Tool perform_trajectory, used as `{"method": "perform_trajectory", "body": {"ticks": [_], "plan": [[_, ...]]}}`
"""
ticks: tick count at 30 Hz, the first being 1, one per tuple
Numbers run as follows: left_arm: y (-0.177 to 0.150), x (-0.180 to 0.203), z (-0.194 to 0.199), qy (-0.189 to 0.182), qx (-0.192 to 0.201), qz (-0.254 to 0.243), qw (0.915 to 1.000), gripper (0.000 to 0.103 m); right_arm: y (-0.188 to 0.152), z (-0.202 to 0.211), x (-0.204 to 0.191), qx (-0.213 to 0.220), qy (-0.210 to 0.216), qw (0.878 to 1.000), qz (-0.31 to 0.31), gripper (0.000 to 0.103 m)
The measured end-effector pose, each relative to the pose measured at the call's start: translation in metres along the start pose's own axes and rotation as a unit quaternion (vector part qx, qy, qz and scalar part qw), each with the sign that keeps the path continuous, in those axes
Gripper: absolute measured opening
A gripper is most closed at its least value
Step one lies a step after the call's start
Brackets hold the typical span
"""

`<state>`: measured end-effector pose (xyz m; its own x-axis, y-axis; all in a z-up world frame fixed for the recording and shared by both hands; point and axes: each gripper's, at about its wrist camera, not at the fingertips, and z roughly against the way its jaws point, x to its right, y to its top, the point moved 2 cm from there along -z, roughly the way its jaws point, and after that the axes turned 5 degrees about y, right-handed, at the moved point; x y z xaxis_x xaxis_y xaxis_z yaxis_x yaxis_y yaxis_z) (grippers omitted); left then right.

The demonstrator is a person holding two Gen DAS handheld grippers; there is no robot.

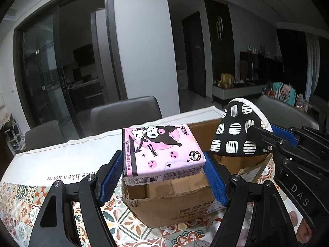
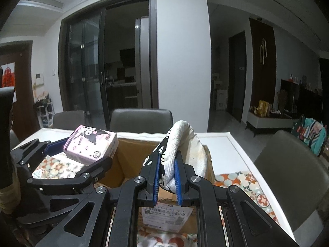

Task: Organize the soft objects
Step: 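Open the left tool to drop the tissue pack while the right tool drops the pouch into the box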

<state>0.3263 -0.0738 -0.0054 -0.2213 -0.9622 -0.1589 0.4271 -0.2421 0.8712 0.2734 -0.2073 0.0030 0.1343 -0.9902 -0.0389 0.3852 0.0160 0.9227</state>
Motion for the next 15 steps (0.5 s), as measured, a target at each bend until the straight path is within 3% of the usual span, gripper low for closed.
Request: {"method": "perform_trajectory", "body": {"ticks": [12, 15], "plan": [[0.001, 0.011, -0.032, -0.021, -0.046, -0.01, 0.9987, 0.076, -0.005, -0.036, 0.023, -0.054, 0.009, 0.998, -0.022, 0.014], [0.001, 0.011, -0.035, -0.019, -0.05, -0.01, 0.9985, 0.081, -0.003, -0.039, 0.025, -0.061, 0.01, 0.998, -0.024, 0.016]]}}
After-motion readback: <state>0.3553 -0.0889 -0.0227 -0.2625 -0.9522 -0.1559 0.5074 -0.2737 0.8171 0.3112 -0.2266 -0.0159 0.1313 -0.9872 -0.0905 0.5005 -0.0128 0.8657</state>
